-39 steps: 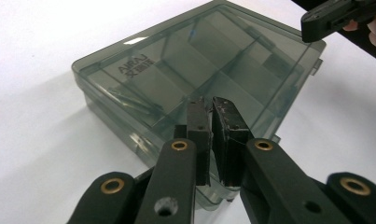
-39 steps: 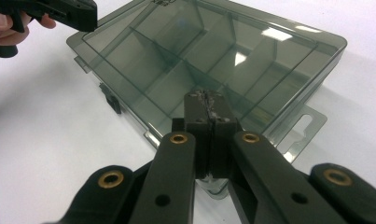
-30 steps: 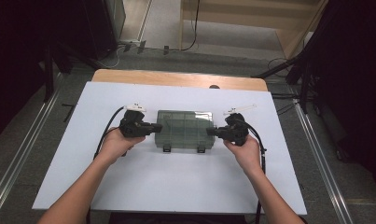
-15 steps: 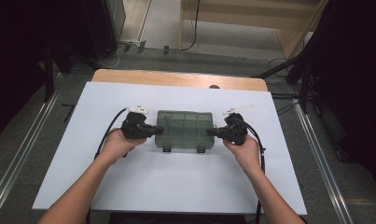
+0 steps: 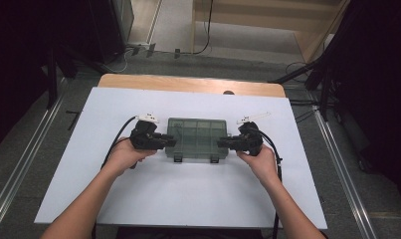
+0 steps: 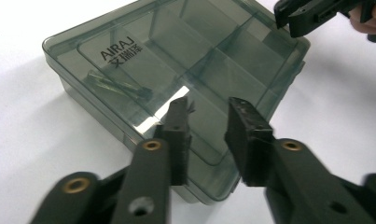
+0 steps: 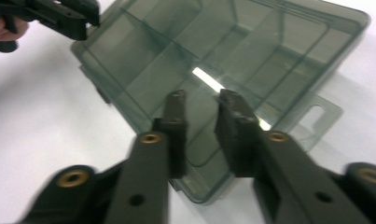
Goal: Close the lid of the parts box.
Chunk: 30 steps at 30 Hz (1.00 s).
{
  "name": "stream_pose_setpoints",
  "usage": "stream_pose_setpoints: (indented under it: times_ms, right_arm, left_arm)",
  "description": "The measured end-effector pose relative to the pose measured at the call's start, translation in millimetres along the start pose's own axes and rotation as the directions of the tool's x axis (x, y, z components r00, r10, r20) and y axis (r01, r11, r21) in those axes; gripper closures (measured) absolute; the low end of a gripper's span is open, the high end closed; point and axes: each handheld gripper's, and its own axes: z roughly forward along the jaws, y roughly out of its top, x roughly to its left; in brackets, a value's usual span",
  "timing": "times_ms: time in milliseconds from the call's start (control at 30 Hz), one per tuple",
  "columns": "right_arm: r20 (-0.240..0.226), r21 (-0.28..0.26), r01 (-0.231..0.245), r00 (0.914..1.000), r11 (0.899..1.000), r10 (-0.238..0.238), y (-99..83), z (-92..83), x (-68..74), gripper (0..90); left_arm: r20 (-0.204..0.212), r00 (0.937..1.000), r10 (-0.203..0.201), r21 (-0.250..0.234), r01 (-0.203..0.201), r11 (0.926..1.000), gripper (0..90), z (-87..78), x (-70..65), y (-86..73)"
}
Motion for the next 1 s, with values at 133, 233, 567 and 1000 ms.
stream_pose_setpoints:
  times_ms: [133,233,567,1000]
  right_arm:
    - [0.008,-0.020,0.005,1.0000,1.000,-0.005,1.4,-3.1,1.2,47.6]
    - [-0.001,-0.040,0.000,1.0000,0.999,-0.001,1.3,-6.5,4.0,39.3]
    - [-0.022,-0.055,0.052,0.9984,0.997,-0.053,4.8,-2.8,21.5,29.5]
    - [-0.010,-0.032,0.103,0.9946,0.994,-0.103,4.3,-5.5,37.8,28.8]
  left_arm:
    - [-0.014,0.9997,-0.022,-0.010,0.021,0.9997,56.7,-4.3,0.5,1.8]
    - [-0.022,0.9997,0.006,-0.010,-0.006,0.9999,46.9,-5.5,-2.7,3.6]
    - [-0.046,0.9982,0.037,-0.024,-0.039,0.9990,37.2,-1.5,-15.1,11.4]
    - [-0.065,0.9959,0.064,-0.036,-0.066,0.9971,37.0,-15.8,-34.0,7.3]
